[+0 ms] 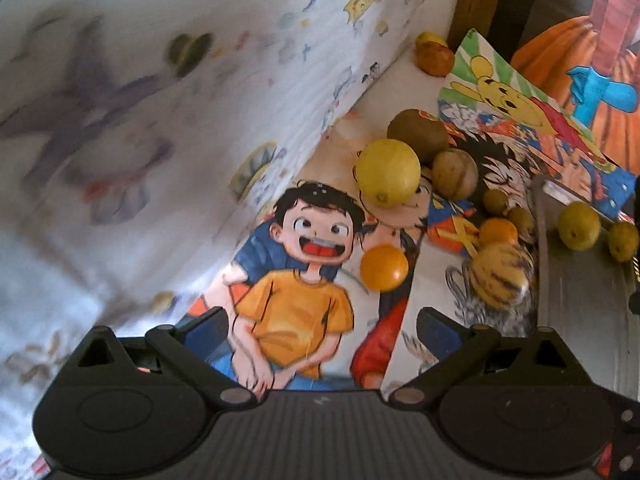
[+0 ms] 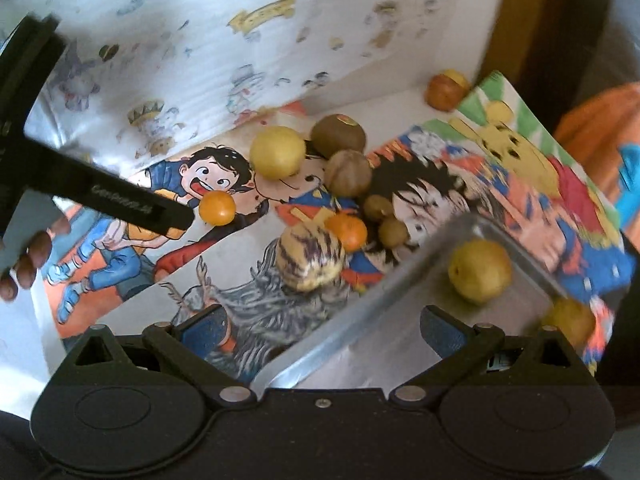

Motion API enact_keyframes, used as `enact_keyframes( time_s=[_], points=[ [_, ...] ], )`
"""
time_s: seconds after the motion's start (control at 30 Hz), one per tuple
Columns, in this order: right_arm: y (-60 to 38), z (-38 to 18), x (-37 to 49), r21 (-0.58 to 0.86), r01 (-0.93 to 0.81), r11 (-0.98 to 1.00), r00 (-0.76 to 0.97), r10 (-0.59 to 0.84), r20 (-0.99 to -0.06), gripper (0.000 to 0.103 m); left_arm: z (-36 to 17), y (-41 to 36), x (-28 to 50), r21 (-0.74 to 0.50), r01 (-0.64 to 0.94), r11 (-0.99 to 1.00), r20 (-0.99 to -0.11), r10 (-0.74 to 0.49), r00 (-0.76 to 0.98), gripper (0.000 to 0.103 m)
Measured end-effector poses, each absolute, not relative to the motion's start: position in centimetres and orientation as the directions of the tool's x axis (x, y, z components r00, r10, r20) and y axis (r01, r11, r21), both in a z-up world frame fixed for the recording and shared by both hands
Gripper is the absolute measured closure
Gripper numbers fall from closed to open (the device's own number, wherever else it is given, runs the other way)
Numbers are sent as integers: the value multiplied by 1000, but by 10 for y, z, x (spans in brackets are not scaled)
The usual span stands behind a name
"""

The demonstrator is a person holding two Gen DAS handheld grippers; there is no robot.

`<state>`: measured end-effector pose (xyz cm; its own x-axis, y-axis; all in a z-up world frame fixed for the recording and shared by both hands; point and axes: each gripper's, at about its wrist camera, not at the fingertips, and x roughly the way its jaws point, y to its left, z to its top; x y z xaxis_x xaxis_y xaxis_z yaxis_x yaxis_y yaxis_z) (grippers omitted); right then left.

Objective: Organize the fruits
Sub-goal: 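Grasp the small orange with the left tool while the right tool grasps the striped pepino melon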

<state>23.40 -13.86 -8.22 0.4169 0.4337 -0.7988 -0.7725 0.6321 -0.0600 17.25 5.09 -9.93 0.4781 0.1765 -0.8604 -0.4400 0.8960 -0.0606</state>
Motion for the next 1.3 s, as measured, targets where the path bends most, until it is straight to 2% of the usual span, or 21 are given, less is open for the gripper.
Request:
enact_keyframes(
  time_s=[0.13,0.37,0.63,0.77,0.9,0.97,1.03,1.2,1.3],
  points=[
    [-125,-95,246,-67,-821,566,372,443,-816,2,-106,53,190,-43,-447,894,-865,191,464,1],
    [-107,-112,254,-111,-865,489,354,437,-827,17,-118,51,208,-42,-440,897,-875,179,449,1],
    [-101,-118,267,-72,-887,456,311,476,-823,27,-124,48,219,-52,-445,894,-880,170,444,12],
    [-96,-123,271,-65,-891,450,301,476,-826,39,-125,46,224,-50,-441,896,-881,168,441,17],
    [-94,-126,273,-58,-885,462,301,474,-827,47,-129,48,229,-56,-448,892,-891,158,426,31],
    [-94,-127,273,-52,-880,472,303,474,-827,47,-129,48,230,-63,-445,893,-888,154,434,36],
    [-93,-127,274,-47,-877,479,303,473,-827,47,-128,47,231,-76,-428,900,-883,138,448,48],
    [-94,-128,275,-37,-870,492,305,478,-823,47,-128,46,236,-93,-402,911,-879,114,463,64],
    [-96,-128,275,-22,-860,510,306,480,-822,48,-127,46,237,-100,-399,912,-878,107,466,66]
  ],
)
